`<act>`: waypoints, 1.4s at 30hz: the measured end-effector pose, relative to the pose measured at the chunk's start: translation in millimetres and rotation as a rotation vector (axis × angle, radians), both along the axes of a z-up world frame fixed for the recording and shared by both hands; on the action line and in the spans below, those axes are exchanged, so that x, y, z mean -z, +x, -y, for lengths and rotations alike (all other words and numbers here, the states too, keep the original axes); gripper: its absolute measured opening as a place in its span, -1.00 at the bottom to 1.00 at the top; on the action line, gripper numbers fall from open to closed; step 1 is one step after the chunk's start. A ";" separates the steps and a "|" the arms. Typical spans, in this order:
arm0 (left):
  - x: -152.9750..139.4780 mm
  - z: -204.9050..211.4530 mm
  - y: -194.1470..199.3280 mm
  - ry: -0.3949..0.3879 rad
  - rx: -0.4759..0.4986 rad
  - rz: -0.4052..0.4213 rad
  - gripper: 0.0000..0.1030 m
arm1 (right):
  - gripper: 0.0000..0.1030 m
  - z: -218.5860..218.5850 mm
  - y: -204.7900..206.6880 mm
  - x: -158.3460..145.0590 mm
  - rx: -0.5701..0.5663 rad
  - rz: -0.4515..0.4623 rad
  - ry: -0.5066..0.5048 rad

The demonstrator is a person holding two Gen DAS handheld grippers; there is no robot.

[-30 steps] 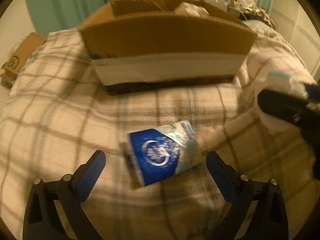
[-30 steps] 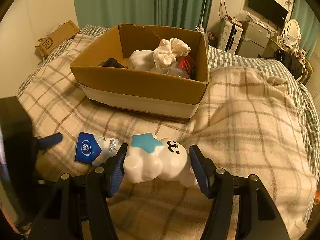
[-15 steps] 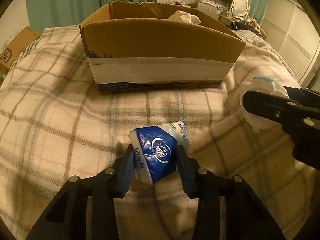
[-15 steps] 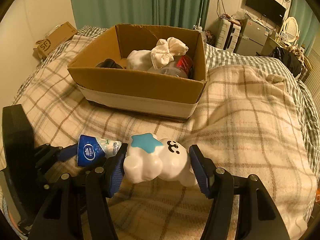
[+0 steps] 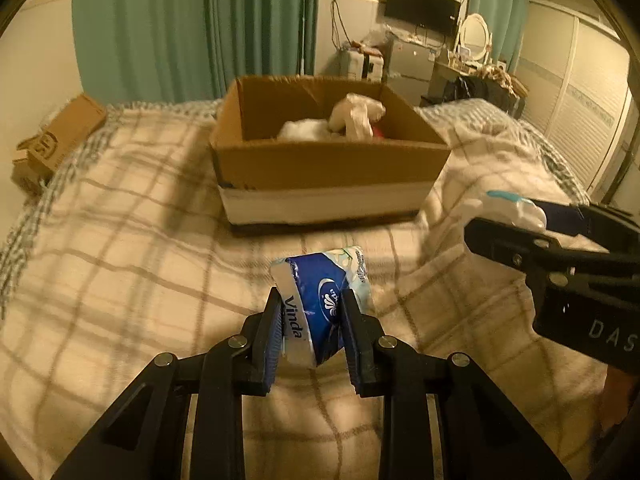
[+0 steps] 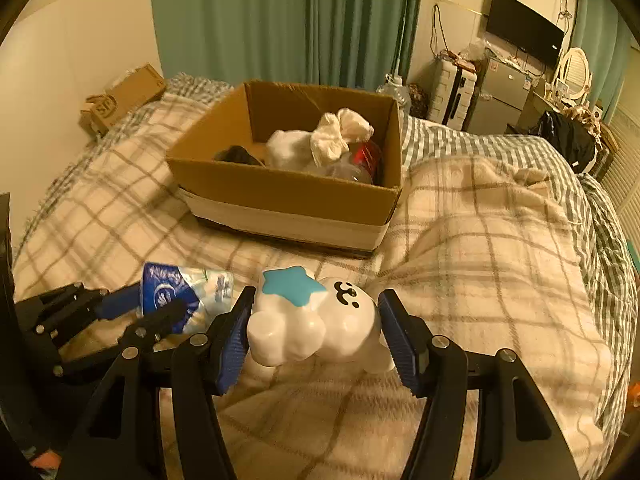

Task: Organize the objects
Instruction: 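Carry the tissue pack with the left tool while the right tool carries the toy into the box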

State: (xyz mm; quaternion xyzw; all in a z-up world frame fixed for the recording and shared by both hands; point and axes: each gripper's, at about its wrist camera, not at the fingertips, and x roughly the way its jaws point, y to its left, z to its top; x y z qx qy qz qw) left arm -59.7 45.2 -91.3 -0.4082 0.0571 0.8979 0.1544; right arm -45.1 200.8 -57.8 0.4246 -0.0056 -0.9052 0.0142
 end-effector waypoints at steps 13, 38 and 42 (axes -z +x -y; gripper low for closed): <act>-84.9 2.6 -0.5 0.011 0.013 -0.187 -0.47 | 0.18 -0.2 21.3 -72.8 -0.029 -0.135 -0.020; -89.8 -13.1 -173.8 0.006 -0.056 -0.188 -0.47 | 0.18 -9.7 -182.0 -105.9 -0.079 -0.150 0.002; -65.9 -18.1 -189.3 -0.009 -0.058 -0.148 -0.47 | 0.18 -16.9 -212.5 -74.8 -0.075 -0.094 -0.025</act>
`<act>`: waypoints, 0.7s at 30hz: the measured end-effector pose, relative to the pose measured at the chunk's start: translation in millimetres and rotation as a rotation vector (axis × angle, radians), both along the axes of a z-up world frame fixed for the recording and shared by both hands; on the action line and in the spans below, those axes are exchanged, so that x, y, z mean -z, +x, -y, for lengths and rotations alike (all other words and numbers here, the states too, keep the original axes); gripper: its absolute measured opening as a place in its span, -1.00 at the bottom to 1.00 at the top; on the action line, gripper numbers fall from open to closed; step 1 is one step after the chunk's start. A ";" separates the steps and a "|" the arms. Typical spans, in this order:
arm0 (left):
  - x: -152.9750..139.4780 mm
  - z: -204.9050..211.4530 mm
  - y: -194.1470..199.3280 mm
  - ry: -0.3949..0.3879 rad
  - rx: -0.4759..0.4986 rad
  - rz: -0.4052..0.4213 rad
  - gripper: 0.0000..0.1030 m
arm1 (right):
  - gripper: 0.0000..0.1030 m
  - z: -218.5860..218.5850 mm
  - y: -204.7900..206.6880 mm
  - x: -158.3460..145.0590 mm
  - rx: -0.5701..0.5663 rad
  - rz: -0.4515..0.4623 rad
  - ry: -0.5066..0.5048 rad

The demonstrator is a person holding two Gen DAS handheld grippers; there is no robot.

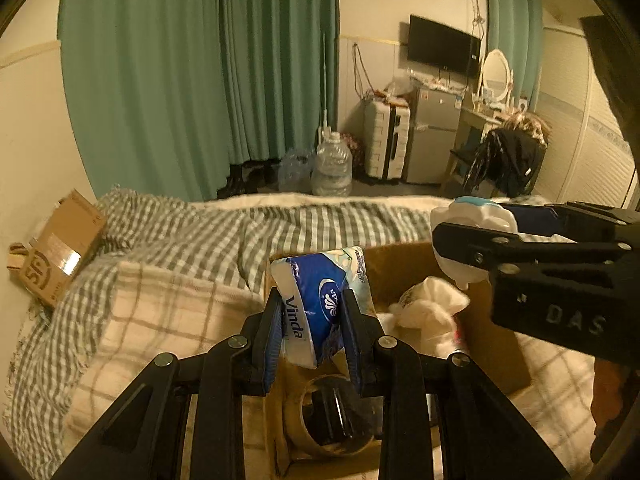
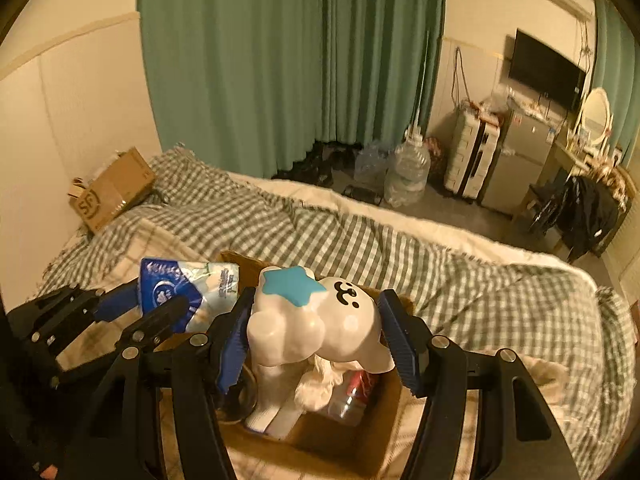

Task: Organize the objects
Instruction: 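Carry the tissue pack with the left tool while the right tool carries the toy into the box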

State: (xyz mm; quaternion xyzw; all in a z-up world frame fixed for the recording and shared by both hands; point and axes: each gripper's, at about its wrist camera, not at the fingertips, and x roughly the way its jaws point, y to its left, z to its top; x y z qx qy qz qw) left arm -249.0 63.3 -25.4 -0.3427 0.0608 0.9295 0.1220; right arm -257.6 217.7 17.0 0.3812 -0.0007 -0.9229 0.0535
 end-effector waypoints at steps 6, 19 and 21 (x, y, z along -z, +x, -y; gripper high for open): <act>26.1 -4.1 -11.7 -0.015 0.003 0.048 -0.47 | 0.18 -3.0 -21.7 33.5 0.004 0.060 0.002; 21.3 -1.1 -4.0 0.014 -0.018 0.076 0.40 | 0.68 -15.1 -13.5 25.6 0.085 0.018 -0.046; 12.1 0.7 3.0 0.015 -0.025 0.064 0.54 | 0.69 -17.7 -5.2 17.0 0.094 0.008 -0.042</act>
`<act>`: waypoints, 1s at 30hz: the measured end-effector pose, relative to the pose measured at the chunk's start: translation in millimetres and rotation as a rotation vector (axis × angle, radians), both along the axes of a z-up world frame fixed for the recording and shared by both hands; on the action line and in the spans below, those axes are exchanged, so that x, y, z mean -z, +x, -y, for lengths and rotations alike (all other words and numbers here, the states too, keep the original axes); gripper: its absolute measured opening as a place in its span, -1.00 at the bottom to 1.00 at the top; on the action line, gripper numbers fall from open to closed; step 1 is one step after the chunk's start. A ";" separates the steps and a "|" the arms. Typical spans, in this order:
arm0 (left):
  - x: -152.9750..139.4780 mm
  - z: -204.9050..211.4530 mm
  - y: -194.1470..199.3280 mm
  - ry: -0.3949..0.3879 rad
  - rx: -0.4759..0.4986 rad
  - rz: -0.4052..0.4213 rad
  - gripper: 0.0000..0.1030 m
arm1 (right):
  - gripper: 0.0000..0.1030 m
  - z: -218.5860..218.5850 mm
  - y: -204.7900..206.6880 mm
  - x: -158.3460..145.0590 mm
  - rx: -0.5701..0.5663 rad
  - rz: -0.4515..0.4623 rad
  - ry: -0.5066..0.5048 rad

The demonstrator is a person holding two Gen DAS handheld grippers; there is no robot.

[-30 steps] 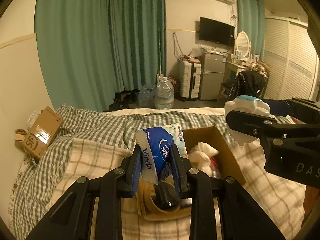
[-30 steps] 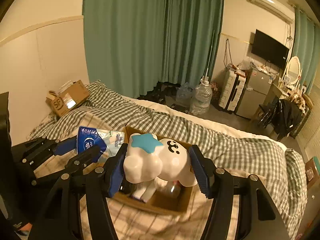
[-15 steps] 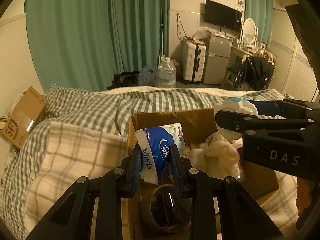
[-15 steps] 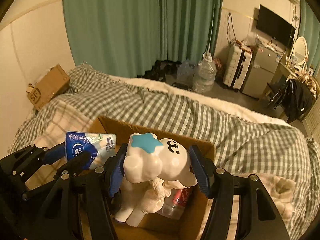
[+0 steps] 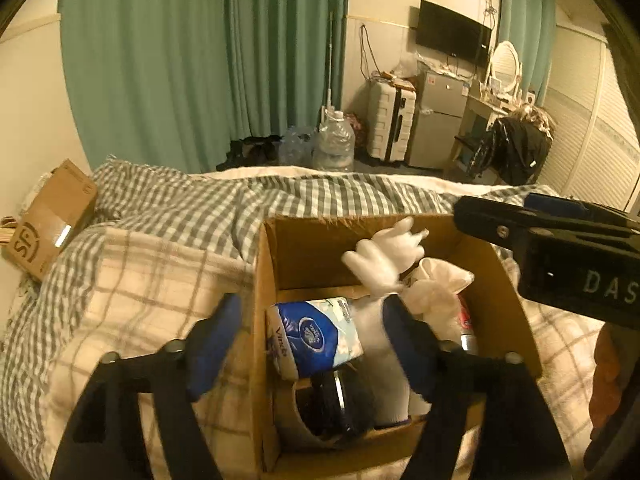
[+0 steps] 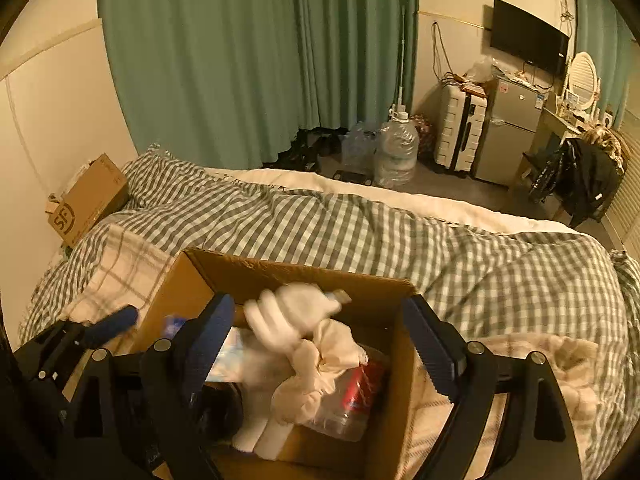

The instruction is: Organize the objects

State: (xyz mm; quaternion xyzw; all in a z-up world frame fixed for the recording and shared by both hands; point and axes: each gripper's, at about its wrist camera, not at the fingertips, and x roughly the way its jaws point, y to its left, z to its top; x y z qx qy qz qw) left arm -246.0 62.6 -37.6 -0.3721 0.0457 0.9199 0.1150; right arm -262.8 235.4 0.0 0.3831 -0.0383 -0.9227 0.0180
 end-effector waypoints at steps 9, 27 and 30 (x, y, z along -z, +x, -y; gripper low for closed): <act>-70.9 9.1 55.1 -0.014 -0.003 -0.139 0.97 | 0.84 -9.7 71.6 -66.1 0.047 -0.098 0.057; -156.0 42.2 182.4 0.065 -0.006 -0.415 1.00 | 0.99 -2.3 247.5 -160.5 0.067 -0.402 0.174; -144.1 44.2 187.4 0.100 0.000 -0.408 1.00 | 0.99 1.2 266.8 -144.4 0.083 -0.437 0.192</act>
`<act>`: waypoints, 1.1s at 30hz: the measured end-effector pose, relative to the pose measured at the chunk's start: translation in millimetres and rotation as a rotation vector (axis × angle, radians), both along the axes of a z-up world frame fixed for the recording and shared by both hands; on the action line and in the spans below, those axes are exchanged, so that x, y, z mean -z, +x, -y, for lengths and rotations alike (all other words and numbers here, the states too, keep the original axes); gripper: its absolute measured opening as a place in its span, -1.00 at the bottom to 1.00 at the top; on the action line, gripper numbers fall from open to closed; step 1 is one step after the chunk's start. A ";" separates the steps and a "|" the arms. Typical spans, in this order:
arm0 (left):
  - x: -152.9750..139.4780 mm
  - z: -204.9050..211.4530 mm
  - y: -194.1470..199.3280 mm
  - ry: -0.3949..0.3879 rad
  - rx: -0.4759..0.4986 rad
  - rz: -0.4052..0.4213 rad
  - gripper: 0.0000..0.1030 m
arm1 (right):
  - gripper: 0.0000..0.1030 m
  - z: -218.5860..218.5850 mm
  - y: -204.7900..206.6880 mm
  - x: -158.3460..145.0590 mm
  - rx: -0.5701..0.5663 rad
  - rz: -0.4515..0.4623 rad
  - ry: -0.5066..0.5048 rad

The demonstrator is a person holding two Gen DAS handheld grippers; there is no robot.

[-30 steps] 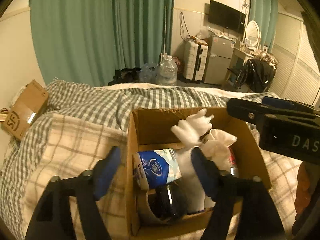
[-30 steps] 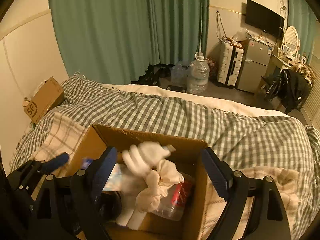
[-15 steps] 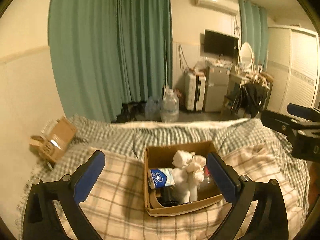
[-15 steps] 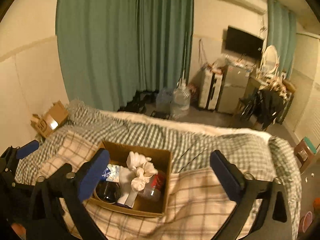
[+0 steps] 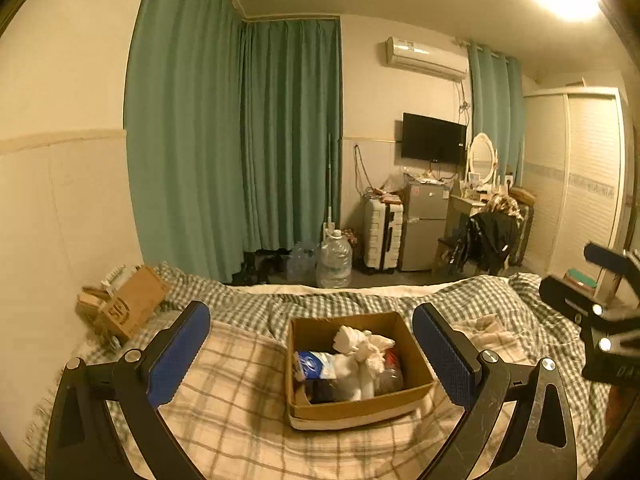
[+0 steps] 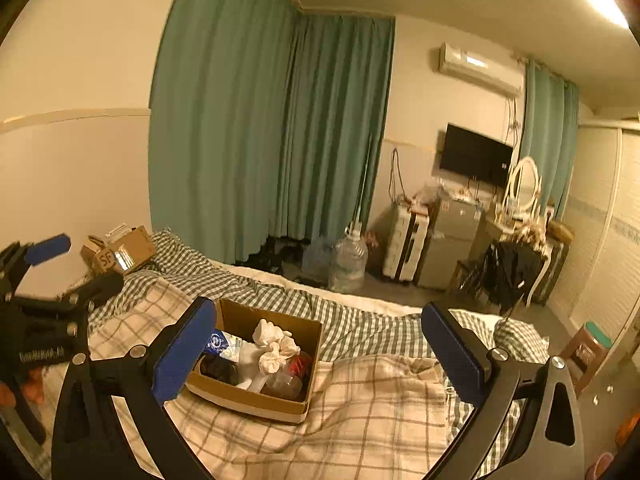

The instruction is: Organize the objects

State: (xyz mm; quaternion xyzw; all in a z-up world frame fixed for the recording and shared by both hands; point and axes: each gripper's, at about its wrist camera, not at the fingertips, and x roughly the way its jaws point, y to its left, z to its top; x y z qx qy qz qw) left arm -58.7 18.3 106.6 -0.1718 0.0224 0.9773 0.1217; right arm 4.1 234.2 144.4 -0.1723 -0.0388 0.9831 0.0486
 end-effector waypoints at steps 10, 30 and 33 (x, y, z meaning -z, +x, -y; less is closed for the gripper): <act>72.6 11.0 13.5 0.024 -0.066 -0.025 1.00 | 0.99 -5.3 16.2 80.1 0.018 -0.047 -0.090; 135.9 14.0 10.4 -0.023 -0.073 0.067 1.00 | 0.99 3.7 -21.0 147.0 0.086 0.112 -0.054; 136.4 12.2 10.0 -0.029 -0.070 0.070 1.00 | 0.99 2.6 -20.3 147.1 0.086 0.111 -0.058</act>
